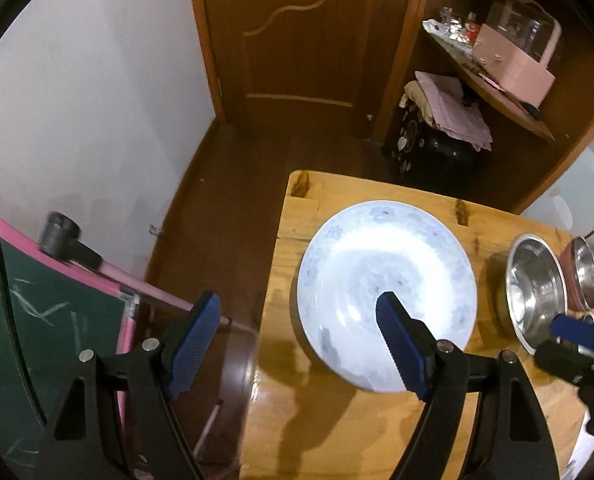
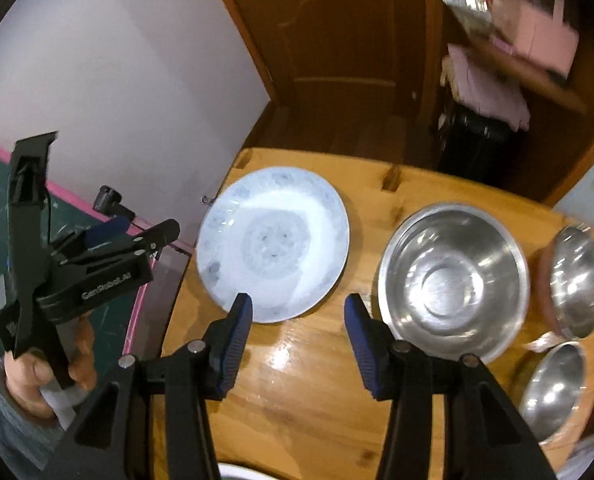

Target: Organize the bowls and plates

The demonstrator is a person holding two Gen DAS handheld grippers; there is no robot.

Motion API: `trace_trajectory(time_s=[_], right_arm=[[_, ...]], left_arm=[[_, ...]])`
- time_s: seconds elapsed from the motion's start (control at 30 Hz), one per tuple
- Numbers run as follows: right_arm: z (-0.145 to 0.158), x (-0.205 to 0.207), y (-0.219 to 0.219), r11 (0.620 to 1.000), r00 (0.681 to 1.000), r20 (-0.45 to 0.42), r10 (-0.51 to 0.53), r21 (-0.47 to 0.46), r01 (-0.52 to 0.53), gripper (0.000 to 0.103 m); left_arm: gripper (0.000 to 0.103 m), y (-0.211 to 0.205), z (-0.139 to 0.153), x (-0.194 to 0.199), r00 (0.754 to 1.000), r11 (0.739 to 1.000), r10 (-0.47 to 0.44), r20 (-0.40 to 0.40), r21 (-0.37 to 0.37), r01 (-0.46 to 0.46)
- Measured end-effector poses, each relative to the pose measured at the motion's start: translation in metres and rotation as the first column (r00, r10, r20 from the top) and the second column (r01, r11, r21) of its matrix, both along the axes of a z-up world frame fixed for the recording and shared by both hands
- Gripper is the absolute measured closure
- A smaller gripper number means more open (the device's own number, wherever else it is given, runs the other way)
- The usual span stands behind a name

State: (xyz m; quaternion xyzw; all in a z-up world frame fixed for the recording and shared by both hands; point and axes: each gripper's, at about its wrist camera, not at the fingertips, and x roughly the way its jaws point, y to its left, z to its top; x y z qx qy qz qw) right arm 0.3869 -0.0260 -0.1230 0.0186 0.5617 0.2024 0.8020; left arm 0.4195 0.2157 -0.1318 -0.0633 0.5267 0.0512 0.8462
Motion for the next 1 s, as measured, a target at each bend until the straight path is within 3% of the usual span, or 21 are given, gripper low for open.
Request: trace_trajectory(time_s=[0.3,0.5,0.57,0.67,0.77,1.0], right_arm=[[-0.056,0.032,0.007,0.995,0.988,-0.130,-0.081,0.049,0.088,0.066],[-0.079,0.043,0.004,0.991,0.976,-0.174,-0.128,0.024,0.134,0.074],[-0.086,0.046,0.003,0.989,0.972,-0.191,-0.135,0.027,0.143,0.081],[-0.092,0.050,0.004,0.990,0.972,-0.194,-0.133,0.025,0.141,0.092],[-0.090,0.049,0.008,0.992,0.976,-0.180,-0.120,0.010,0.124,0.093],[-0.089,0.045,0.012,0.993,0.979,-0.167,-0.117,-0.028,0.114,0.093]], left_arm=[[0.032,0.013,-0.052,0.028,0.999,0.996,0.026,-0.046,-0.089,-0.030],[0.050,0.013,-0.074,0.038,0.997,0.991,0.000,-0.080,-0.134,-0.011],[0.061,0.013,-0.079,0.041,0.996,0.989,-0.010,-0.091,-0.148,-0.003],[0.067,0.013,-0.087,0.045,0.994,0.986,-0.022,-0.107,-0.164,0.004],[0.079,0.009,-0.089,0.046,0.993,0.986,-0.035,-0.114,-0.168,0.015],[0.090,0.007,-0.091,0.044,0.990,0.986,-0.051,-0.131,-0.167,0.029]])
